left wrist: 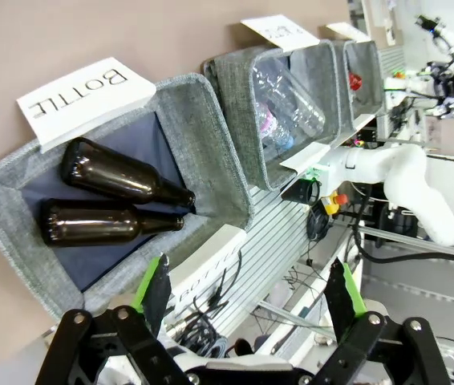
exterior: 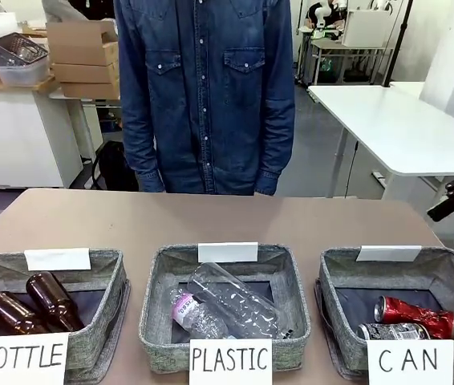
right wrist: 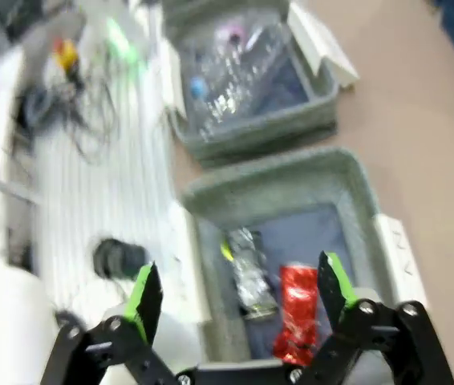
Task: Sort the can waste into the basket.
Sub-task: Pick up the can waste from the table and place it in the right Fabric basket.
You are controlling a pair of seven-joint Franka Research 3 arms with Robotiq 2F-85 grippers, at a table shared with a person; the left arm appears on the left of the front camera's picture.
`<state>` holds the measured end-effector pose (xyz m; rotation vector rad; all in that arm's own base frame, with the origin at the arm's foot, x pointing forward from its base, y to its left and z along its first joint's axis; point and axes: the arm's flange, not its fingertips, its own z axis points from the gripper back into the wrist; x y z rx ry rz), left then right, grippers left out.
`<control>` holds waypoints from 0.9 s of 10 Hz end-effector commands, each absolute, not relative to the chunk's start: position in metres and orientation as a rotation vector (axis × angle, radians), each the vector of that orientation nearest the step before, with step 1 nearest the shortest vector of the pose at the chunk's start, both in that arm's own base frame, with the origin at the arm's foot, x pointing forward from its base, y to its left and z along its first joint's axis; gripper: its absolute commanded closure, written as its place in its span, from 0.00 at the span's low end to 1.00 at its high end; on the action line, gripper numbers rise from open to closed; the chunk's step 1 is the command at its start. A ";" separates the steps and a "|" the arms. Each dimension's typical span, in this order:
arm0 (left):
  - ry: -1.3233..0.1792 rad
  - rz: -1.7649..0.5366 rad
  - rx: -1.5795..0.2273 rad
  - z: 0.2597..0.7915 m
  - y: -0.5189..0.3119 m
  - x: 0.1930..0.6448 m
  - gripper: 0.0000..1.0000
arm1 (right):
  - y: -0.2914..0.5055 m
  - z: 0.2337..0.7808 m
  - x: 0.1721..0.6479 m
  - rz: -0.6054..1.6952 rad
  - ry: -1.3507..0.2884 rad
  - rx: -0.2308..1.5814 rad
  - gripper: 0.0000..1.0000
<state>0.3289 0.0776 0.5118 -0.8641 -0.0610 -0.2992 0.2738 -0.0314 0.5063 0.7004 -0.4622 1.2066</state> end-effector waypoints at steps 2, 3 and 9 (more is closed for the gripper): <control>-0.067 -0.312 -0.859 0.510 0.080 0.328 0.00 | -0.032 0.534 0.304 0.243 -0.343 1.264 0.00; -0.067 -0.312 -0.859 0.510 0.080 0.328 0.00 | -0.034 0.529 0.312 0.102 -0.200 1.322 0.00; -0.067 -0.312 -0.859 0.510 0.080 0.328 0.00 | -0.043 0.512 0.321 0.497 -0.162 1.133 0.00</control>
